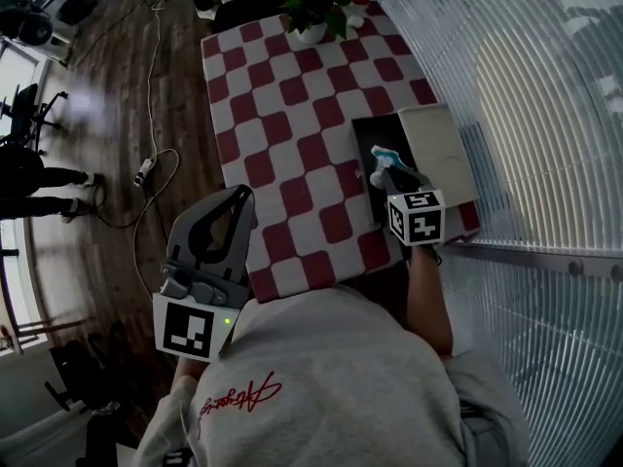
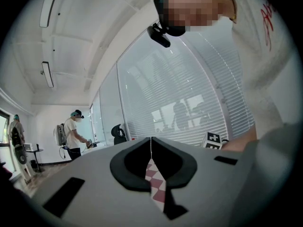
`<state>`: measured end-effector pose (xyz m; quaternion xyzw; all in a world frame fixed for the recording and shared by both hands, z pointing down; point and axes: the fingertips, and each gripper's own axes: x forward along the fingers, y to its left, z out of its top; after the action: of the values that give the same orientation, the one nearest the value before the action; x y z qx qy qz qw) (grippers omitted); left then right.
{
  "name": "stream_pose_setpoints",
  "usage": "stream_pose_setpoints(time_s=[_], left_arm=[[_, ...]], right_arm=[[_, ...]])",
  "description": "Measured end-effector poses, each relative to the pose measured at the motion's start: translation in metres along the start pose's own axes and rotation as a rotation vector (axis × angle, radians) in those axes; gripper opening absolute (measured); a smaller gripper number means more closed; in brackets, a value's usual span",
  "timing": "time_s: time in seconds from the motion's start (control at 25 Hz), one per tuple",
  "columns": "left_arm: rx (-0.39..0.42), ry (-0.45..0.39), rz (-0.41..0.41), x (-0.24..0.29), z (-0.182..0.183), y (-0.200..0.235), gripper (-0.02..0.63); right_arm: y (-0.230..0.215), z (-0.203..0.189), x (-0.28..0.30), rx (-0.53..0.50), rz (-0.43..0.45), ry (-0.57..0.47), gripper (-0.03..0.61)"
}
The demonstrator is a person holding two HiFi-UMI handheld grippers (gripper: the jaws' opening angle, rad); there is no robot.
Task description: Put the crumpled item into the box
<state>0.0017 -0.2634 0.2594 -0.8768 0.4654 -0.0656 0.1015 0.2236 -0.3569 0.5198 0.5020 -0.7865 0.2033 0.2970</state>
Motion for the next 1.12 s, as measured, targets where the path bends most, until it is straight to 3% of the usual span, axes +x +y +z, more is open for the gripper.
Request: stream_pose_setpoints(time_s=[0.64,1.12], left_arm=[[0.01,-0.005,0.001,0.004,0.002,-0.002,0.018],[0.015,-0.011,0.016,0.001,0.005,-0.002,0.018]], right_arm=[[-0.008,-0.007,0.014,0.019,0.02,0.113,0.037],[-0.001,-0.014,0.025,-0.027,0.034,0.202,0.037]])
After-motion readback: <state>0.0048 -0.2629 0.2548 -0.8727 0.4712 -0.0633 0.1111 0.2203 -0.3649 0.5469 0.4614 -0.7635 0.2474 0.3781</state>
